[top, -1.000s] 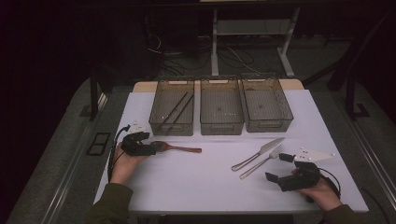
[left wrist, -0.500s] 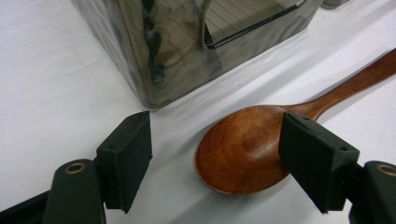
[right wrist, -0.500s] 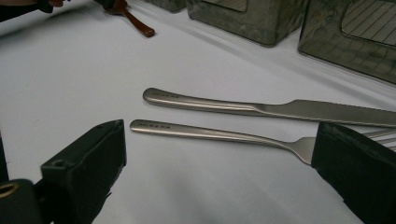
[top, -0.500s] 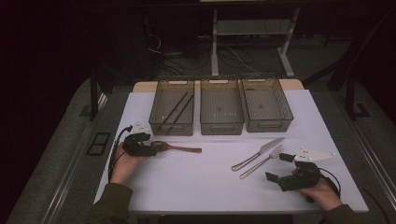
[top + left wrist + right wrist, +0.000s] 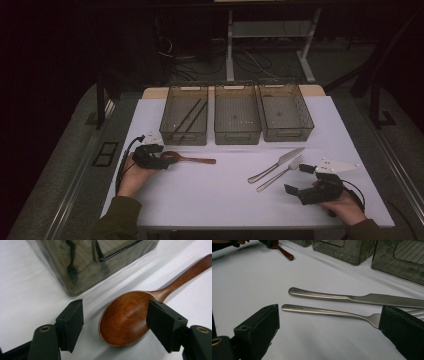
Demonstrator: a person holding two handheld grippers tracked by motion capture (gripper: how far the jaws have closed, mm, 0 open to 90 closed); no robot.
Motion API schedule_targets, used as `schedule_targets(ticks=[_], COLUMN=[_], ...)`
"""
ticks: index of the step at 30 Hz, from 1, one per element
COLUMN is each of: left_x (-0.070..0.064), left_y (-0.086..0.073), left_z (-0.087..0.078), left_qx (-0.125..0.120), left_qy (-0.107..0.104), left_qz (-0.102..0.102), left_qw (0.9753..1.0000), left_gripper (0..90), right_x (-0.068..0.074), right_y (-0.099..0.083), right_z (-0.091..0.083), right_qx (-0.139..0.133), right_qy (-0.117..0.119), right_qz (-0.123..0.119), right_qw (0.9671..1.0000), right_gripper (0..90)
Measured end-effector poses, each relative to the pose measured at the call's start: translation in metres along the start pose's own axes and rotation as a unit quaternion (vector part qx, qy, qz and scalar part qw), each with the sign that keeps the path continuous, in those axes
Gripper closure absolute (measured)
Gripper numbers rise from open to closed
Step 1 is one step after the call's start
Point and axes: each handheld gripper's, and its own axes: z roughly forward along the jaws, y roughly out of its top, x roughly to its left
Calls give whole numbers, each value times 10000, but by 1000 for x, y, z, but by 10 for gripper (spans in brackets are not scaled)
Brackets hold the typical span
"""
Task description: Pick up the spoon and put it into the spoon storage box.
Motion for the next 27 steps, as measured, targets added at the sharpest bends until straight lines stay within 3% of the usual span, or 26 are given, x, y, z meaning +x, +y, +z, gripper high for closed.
schedule_targets(ticks=[10, 12, 27], left_x=[-2, -3, -5], left_y=[-2, -2, -3], left_z=[-2, -1, -5], left_qx=[125, 143, 144], left_qy=[-363, -300, -424], left_qz=[265, 412, 619], left_qw=[9989, 9986, 9971], left_gripper=[368, 387, 531], right_x=[0, 0, 0], right_y=[0, 0, 0], right_z=[0, 0, 0], right_qx=[1, 1, 5], right_qy=[-1, -6, -4], right_qz=[-11, -13, -7], right_qw=[10000, 10000, 10000], right_gripper=[27, 27, 27])
